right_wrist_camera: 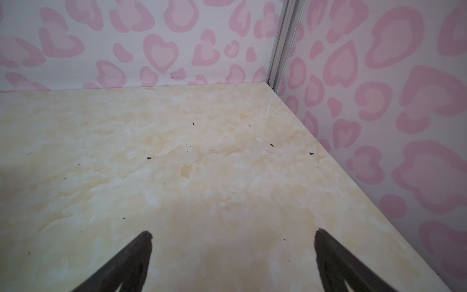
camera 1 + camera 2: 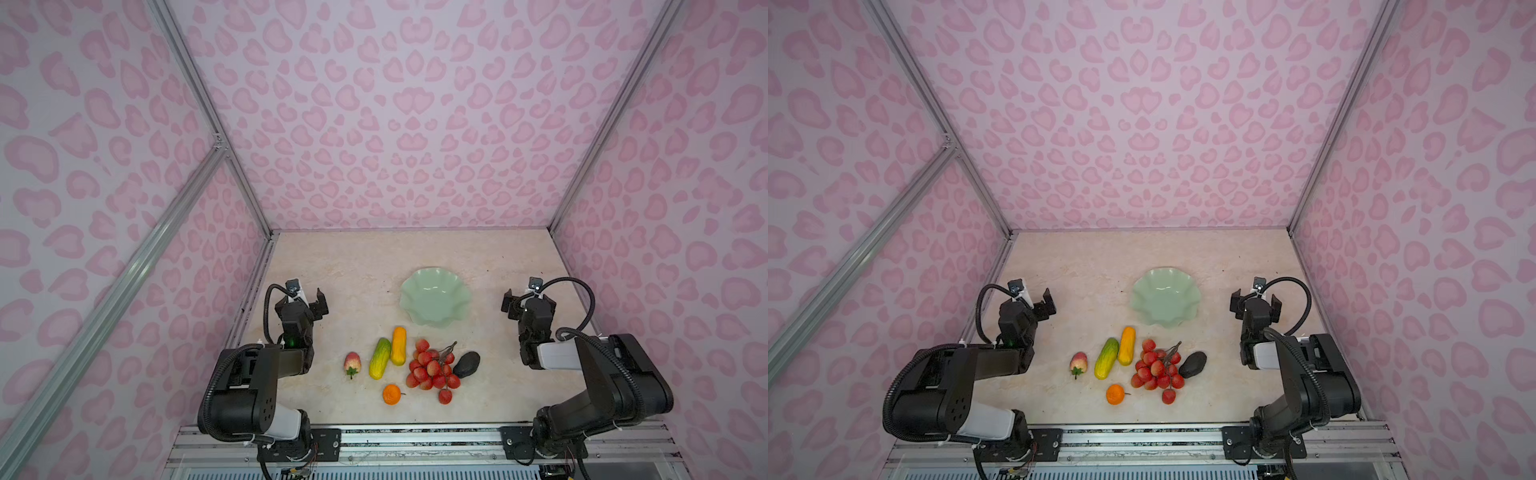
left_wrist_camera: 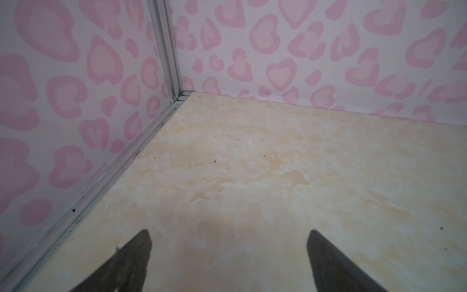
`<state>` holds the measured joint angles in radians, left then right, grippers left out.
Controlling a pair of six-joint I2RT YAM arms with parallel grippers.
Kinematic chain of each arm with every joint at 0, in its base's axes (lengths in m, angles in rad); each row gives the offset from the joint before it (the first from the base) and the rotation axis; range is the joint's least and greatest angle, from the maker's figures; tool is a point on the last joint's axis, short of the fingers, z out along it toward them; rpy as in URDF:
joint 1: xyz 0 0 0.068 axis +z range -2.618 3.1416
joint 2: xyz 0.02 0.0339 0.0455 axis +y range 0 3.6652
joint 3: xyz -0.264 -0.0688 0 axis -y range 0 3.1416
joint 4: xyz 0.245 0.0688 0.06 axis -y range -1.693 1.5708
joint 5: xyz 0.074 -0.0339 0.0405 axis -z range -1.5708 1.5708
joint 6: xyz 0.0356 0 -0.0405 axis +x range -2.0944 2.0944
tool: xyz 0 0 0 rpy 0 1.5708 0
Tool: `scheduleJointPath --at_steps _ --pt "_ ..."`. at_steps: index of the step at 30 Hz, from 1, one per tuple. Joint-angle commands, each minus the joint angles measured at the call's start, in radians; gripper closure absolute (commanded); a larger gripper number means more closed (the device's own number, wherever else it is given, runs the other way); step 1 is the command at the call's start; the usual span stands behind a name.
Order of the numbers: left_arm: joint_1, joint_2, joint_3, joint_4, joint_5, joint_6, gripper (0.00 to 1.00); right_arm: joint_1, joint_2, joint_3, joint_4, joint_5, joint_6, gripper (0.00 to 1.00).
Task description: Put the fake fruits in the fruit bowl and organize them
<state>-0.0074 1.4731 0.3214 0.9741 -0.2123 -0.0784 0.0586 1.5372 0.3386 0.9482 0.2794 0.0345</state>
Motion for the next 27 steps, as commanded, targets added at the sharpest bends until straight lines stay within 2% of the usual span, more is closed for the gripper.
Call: scheduleJointPath --at_steps 1,8,10,21,23,24,27 --pt "0.002 -0.001 -0.001 0.023 0.005 0.000 0.03 0.000 0.002 0.004 0.015 -0.007 0.002 0.00" --pt "0.001 -0.003 -0.001 0.023 0.005 -0.001 0.03 -0.004 0.004 0.008 0.008 -0.016 0.007 0.00" --pt "0.001 -0.001 -0.001 0.023 0.005 -0.001 0.03 -0.024 -0.002 0.007 0.004 -0.064 0.011 0.00" --pt "0.001 -0.004 -0.004 0.024 0.005 -0.001 0.03 -0.023 -0.004 0.004 0.008 -0.059 0.008 0.00" --pt "0.001 -0.011 -0.009 0.036 0.003 0.000 0.03 -0.019 -0.012 -0.004 0.047 -0.025 0.011 0.00" --pt "-0.001 -0.033 -0.008 0.020 -0.009 0.000 0.03 -0.016 -0.041 0.002 0.025 -0.004 0.012 0.00" --pt "-0.054 -0.176 -0.001 -0.106 -0.142 0.010 0.03 -0.011 -0.203 0.103 -0.313 0.065 0.058 0.00"
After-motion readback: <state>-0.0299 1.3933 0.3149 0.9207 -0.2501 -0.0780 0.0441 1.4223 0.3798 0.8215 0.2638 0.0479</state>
